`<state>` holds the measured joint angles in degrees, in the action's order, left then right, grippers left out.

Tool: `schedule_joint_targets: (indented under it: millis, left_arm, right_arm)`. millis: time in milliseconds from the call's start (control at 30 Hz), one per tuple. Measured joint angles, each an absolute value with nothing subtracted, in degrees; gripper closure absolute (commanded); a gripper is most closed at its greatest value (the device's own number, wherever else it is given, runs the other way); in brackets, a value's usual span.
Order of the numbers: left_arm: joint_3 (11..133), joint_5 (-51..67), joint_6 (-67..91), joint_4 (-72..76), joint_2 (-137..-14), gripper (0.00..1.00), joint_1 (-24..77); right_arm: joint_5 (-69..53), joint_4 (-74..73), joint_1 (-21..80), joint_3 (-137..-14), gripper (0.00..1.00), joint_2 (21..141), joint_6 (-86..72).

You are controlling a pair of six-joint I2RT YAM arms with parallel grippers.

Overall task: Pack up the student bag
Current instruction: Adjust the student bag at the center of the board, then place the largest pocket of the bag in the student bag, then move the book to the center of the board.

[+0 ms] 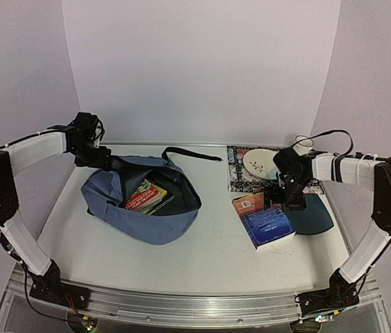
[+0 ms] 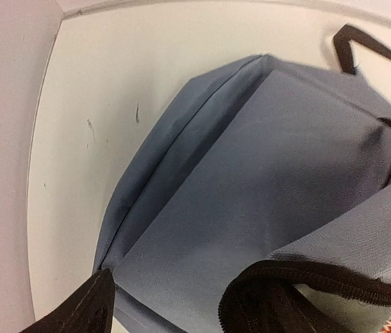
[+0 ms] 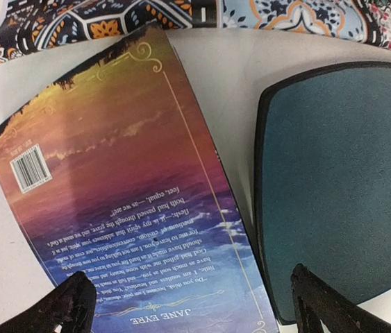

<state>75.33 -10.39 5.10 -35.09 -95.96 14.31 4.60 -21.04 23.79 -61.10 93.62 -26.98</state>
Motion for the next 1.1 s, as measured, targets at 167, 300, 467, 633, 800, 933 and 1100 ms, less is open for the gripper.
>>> schedule_joint_targets:
  millis: [167,300,467,633,800,933,1100]
  left_arm:
    - [78.0,-0.4,7.7,-35.6,-86.7,0.15,14.3]
    - [80.1,6.4,10.0,-35.6,-83.3,0.13,14.4]
    - [81.5,12.2,12.8,-35.6,-82.2,0.12,14.3]
    - [82.5,17.0,15.5,-36.1,-81.7,0.12,14.6]
    - [82.7,18.8,17.7,-36.1,-81.6,0.13,18.7]
    - [82.7,19.5,19.4,-36.0,-82.1,0.15,25.8]
    - [82.8,20.4,21.1,-35.8,-84.6,0.16,31.7]
  right_arm:
    - [2.3,-20.6,23.8,-60.3,0.02,96.1,-26.9]
    - [1.1,-20.4,23.8,-60.0,0.02,97.3,-26.9]
    - [-0.7,-18.9,23.6,-58.6,0.02,97.9,-27.3]
    - [-5.5,-17.2,25.3,-56.4,0.03,98.0,-29.9]
    - [-8.0,-16.5,31.3,-56.6,0.03,98.0,-32.6]
    - [-10.5,-16.6,35.6,-58.6,0.02,98.0,-34.3]
    - [-7.7,-15.1,35.8,-60.4,0.02,97.2,-37.7]
